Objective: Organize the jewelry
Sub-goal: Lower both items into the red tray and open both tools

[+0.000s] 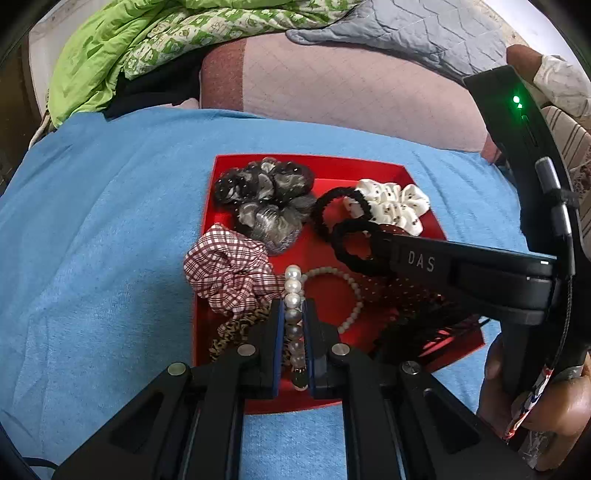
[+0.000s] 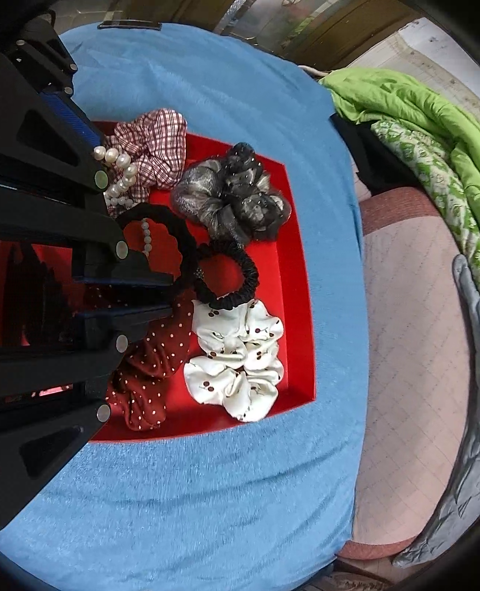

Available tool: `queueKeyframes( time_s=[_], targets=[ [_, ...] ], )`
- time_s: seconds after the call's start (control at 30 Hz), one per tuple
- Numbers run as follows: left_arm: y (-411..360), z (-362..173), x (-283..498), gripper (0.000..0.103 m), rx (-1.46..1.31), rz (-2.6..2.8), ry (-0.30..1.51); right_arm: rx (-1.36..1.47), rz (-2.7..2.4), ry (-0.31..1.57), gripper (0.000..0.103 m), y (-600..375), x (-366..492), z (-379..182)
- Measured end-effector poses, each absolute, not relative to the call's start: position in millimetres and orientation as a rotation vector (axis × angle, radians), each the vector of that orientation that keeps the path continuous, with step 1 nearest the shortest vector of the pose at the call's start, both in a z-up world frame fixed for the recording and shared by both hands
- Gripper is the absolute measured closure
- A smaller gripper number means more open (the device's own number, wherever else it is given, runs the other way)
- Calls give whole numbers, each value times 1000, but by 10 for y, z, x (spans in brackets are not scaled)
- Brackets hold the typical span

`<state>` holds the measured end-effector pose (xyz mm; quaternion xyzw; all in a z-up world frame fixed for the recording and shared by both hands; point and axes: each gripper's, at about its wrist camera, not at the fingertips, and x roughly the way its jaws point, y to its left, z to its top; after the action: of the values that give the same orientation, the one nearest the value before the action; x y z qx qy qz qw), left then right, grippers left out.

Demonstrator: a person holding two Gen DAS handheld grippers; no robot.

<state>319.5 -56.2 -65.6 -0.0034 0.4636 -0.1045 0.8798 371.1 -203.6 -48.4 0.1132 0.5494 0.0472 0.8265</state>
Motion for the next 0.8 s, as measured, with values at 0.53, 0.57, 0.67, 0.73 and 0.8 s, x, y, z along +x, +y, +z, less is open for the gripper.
queueKeyframes(
  time_s=[0.53, 0.57, 0.67, 0.73, 0.8],
  targets=[
    [-533, -648, 3183, 63, 10, -189, 929, 248, 93, 1179, 90, -2052, 3795, -658],
    [-537, -641, 3175, 63, 12, -188, 928, 251, 94, 1180, 87, -2055, 3796, -662],
    [-543, -608, 3131, 60, 20, -182, 918, 258, 103, 1177, 81, -2060, 3785, -659],
    [-545, -583, 3105, 60, 25, -176, 912, 251, 105, 1171, 79, -2043, 3774, -642],
    [-535, -556, 3071, 59, 27, -167, 910, 244, 105, 1167, 79, -2005, 3798, -626]
  ],
)
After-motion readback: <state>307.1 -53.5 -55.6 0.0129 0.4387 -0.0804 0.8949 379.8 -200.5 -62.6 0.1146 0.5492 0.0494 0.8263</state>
